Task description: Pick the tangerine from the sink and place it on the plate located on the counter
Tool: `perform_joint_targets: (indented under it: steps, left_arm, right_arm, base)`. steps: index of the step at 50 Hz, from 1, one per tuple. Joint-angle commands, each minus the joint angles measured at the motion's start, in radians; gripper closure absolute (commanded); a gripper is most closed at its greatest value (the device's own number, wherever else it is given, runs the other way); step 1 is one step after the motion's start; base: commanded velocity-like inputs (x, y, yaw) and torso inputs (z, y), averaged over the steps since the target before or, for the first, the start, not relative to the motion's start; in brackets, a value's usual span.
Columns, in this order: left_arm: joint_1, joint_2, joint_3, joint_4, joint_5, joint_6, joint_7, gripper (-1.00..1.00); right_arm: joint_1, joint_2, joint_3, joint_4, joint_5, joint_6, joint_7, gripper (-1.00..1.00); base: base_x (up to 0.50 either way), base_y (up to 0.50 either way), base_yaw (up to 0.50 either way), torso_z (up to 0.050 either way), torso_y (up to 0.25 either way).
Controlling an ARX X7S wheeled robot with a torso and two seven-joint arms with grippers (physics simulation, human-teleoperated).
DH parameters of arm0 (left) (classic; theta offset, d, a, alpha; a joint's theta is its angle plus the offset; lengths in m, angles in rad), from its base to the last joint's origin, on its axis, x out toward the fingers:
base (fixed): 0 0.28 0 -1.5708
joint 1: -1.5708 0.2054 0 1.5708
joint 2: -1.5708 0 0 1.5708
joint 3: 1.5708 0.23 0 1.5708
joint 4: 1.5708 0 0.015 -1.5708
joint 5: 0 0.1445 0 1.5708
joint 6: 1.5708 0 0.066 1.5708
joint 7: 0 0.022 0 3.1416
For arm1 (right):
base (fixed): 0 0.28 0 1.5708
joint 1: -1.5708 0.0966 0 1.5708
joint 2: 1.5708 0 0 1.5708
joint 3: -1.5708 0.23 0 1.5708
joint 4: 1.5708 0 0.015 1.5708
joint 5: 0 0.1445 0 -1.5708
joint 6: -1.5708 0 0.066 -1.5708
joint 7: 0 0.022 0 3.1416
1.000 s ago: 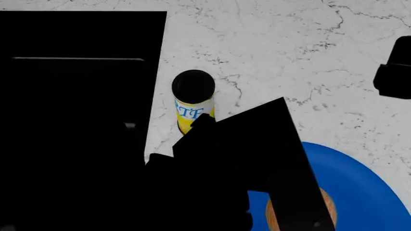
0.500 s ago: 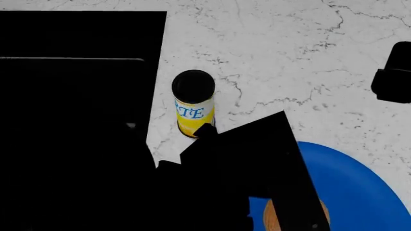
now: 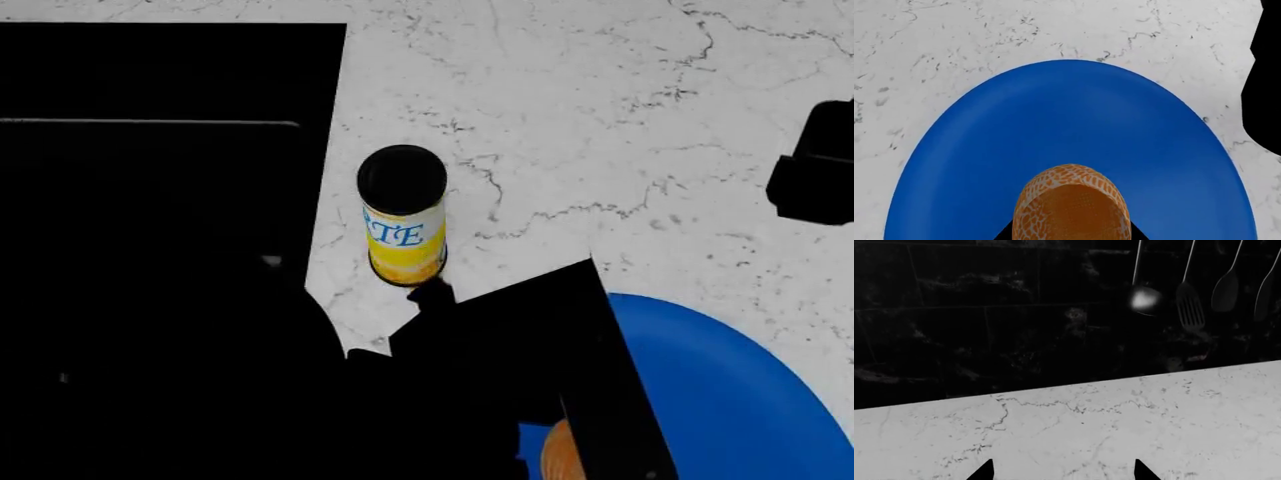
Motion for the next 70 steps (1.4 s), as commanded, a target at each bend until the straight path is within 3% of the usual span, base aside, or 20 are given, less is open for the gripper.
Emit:
perform_joint_targets:
  steps: [1, 36, 37, 62, 70]
  left_arm:
    - [0.016, 0.005, 0.019, -0.009, 0.007, 0.017, -0.004, 1.00]
    - [0.036, 0.004, 0.069, -0.030, 0.046, 0.035, 0.026, 1.00]
    - [0.032, 0.006, 0.071, -0.030, 0.051, 0.036, 0.031, -1.00]
    - [-0.041, 0.019, 0.015, 0.006, -0.042, 0.042, -0.008, -1.00]
    - [-0.087, -0.018, -0.033, 0.031, -0.109, 0.044, -0.043, -1.00]
  right_arm:
    - [-0.019, -0.001, 0.006, 0.002, 0.002, -0.015, 0.000, -1.00]
    - [-0.054, 0.002, 0.018, 0.006, 0.010, -0.041, -0.001, -1.00]
    - [-0.053, 0.000, 0.017, 0.006, 0.011, -0.040, 0.001, -1.00]
    - [-0.033, 0.004, 0.029, -0.013, 0.039, -0.007, 0.016, -1.00]
    - [-0.023, 0.004, 0.038, -0.027, 0.053, 0.010, 0.025, -1.00]
  base:
    - [0.00, 0.00, 0.00, 0.000, 0.000]
    - [0.00, 0.00, 0.00, 0.000, 0.000]
    - [0.00, 0.00, 0.00, 0.000, 0.000]
    - [0.00, 0.00, 0.00, 0.000, 0.000]
    - [0.00, 0.00, 0.00, 0.000, 0.000]
